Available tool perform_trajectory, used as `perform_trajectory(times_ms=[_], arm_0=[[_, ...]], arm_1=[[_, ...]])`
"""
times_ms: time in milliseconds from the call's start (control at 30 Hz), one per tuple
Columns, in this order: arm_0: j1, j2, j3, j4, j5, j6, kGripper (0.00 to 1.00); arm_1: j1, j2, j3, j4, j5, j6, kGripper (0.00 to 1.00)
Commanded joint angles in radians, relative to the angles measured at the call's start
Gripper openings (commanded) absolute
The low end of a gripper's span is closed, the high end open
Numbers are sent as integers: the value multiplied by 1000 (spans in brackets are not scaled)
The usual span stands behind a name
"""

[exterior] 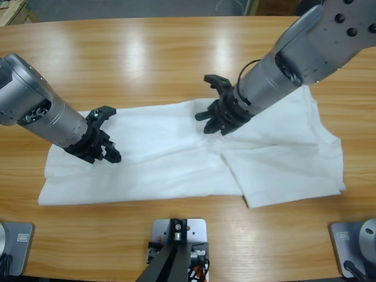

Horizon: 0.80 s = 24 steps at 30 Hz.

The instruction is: Fold clothes

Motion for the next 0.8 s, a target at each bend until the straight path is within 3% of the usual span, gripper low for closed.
perform_trajectory(times_ms=[33,400,800], arm_0=[[-21,112,49,-14,29,-24,991],[-21,128,47,-29,38,-31,991],[-21,88,39,-43,38,-53,1000]], arm_1=[[10,89,39,-24,-31,-13,0],[10,-101,163,28,-41,39,0],[25,-7,267,-24,-26,43,0]])
